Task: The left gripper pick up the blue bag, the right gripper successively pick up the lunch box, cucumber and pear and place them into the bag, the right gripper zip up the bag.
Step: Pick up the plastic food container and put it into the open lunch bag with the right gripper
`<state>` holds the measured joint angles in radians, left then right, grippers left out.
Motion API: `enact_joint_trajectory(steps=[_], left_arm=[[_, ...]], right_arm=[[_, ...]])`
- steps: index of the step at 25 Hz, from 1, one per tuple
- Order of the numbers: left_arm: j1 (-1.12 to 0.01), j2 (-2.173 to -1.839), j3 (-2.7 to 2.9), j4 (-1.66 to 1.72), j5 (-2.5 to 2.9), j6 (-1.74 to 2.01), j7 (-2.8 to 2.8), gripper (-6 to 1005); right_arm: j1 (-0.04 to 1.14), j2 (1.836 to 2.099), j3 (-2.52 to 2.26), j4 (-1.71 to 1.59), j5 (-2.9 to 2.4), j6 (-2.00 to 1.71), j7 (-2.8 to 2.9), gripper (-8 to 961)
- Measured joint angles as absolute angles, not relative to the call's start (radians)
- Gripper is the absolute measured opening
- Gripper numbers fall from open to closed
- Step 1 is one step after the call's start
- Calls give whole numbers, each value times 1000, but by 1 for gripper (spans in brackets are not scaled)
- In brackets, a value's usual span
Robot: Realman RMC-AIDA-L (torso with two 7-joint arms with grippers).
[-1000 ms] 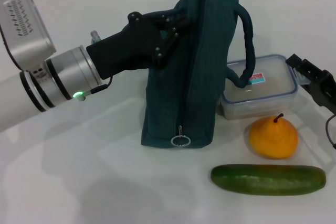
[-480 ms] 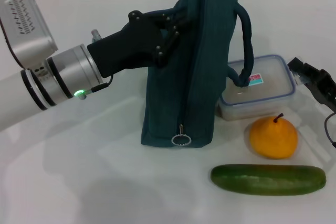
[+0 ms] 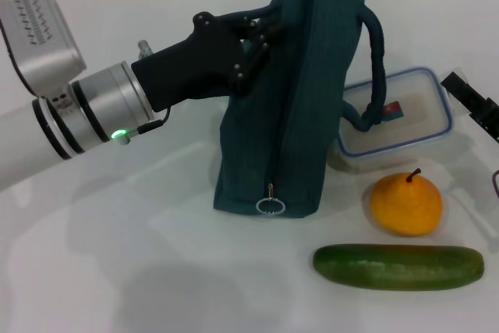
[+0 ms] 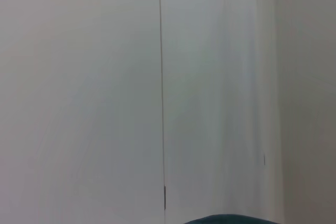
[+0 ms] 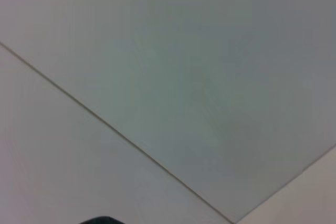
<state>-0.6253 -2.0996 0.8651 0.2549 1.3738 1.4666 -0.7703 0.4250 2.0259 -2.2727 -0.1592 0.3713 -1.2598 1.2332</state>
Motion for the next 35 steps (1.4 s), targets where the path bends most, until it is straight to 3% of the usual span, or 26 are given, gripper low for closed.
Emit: enact_joint_trajectory(steps=[35], left_arm=[[-566, -2084, 923, 797, 1608, 1474, -1672, 40]], right_arm=[[401, 2009, -2261, -116, 366, -1482, 927, 98]])
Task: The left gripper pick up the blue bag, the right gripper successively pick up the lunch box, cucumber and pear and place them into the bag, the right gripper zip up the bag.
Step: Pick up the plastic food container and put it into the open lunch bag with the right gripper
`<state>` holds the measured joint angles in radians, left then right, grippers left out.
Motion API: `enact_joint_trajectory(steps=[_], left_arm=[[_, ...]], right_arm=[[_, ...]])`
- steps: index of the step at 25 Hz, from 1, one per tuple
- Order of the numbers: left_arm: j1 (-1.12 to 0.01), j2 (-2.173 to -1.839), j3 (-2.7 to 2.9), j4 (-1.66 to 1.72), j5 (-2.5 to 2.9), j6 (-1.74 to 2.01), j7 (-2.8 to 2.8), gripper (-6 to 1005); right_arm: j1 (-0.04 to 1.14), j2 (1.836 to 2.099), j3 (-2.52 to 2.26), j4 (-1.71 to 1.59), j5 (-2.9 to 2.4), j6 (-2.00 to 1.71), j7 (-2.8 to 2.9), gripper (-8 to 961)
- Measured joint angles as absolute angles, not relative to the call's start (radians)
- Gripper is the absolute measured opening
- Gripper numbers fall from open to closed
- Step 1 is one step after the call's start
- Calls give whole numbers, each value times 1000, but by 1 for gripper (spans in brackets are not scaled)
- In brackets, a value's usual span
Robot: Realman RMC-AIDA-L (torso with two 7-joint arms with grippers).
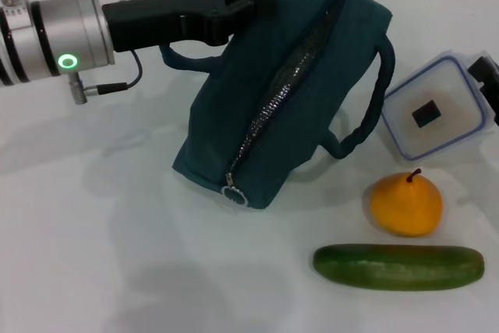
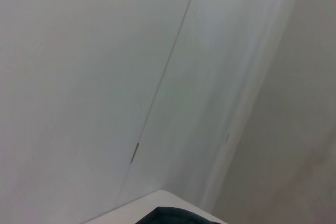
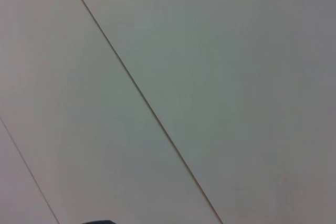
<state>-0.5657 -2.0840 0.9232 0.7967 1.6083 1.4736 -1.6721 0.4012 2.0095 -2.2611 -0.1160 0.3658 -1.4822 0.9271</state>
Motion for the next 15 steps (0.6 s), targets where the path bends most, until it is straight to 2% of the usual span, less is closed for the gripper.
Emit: enact_joint_trajectory(steps=[9, 15], left_arm=[[-568, -2088, 933, 761, 1642, 1439, -1653, 40], [-575, -2089, 938, 752, 1643, 1433, -1636, 40]], right_arm=[[403, 1999, -2262, -116, 366, -1608, 969, 98], [487, 1975, -2242, -129, 368, -1709, 1063, 98]])
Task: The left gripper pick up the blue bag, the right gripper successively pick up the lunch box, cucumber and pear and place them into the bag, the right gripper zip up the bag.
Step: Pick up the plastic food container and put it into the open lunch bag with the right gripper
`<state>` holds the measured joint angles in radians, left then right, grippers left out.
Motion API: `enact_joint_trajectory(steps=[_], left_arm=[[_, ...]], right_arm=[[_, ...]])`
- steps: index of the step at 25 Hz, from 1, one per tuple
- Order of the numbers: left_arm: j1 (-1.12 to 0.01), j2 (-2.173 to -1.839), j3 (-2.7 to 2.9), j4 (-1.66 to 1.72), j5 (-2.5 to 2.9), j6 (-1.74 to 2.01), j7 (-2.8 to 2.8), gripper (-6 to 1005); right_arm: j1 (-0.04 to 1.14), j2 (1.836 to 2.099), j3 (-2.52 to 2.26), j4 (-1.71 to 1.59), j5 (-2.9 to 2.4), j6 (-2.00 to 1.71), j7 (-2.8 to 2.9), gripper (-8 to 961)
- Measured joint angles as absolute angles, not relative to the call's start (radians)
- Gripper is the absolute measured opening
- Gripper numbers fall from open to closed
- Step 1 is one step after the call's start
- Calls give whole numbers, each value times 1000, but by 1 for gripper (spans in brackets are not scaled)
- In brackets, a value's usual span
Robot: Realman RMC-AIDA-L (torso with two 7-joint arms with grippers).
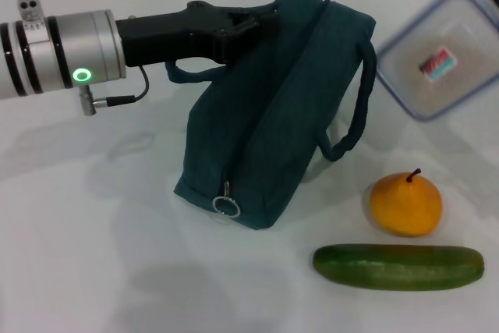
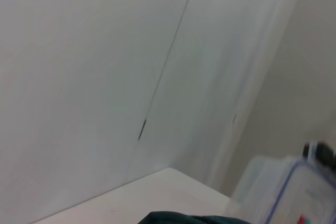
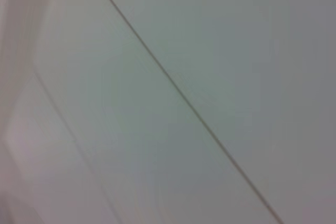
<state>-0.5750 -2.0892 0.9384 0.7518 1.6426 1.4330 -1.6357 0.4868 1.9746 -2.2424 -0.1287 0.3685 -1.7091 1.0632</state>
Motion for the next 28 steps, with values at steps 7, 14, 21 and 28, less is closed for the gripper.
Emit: enact_joint_trajectory(steps=[7, 14, 21, 28], left_arm=[[-577, -2089, 940, 745, 1643, 1424, -1621, 40], [-577, -2089, 945, 743, 1643, 1408, -1607, 40], [-583, -2089, 968, 741, 1635, 1408, -1590, 40], [-599, -2089, 980, 722, 1635, 1408, -1553, 40]], right_arm=[[626, 1941, -2230, -133, 370, -1731, 1187, 97], [742, 1931, -2192, -134, 369, -1721, 1226, 101], [806, 1937, -2182, -133, 366, -1641, 1221, 111], [854, 1954, -2187, -133, 323, -1598, 1209, 122]])
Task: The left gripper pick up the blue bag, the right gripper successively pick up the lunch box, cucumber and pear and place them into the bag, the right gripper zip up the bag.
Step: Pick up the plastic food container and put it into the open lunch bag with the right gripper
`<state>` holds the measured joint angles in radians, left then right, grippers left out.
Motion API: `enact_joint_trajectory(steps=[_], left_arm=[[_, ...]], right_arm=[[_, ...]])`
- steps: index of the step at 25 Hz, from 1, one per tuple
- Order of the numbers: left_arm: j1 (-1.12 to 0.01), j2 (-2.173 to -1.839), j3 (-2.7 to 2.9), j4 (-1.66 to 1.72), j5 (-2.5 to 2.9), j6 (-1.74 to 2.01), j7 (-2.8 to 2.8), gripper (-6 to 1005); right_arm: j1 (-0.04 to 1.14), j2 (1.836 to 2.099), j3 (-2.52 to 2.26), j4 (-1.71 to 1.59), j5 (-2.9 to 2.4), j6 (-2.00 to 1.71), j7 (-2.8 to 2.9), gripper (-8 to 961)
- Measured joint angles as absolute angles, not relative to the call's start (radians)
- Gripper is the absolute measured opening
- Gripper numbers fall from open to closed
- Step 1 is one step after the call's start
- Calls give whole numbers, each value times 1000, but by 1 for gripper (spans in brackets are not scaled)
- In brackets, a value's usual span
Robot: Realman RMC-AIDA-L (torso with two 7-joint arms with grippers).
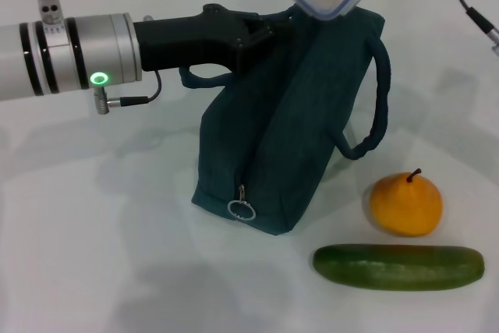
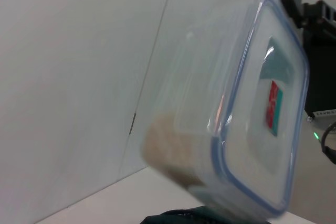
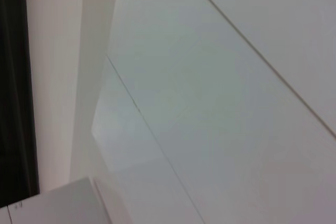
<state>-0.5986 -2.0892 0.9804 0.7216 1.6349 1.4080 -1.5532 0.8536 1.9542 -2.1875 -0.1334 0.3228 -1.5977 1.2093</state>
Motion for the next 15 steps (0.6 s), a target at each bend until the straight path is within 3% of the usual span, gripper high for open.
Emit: enact_joint_trajectory(steps=[7, 15], left_arm=[[-595, -2089, 974, 719, 1633, 1408, -1541, 40], [-592, -2090, 972, 719, 1630, 1371, -1538, 40]], right_arm=[[820, 1975, -2190, -134, 299, -1592, 1164, 132], [738, 1970, -2187, -133, 283, -1605, 1146, 144]])
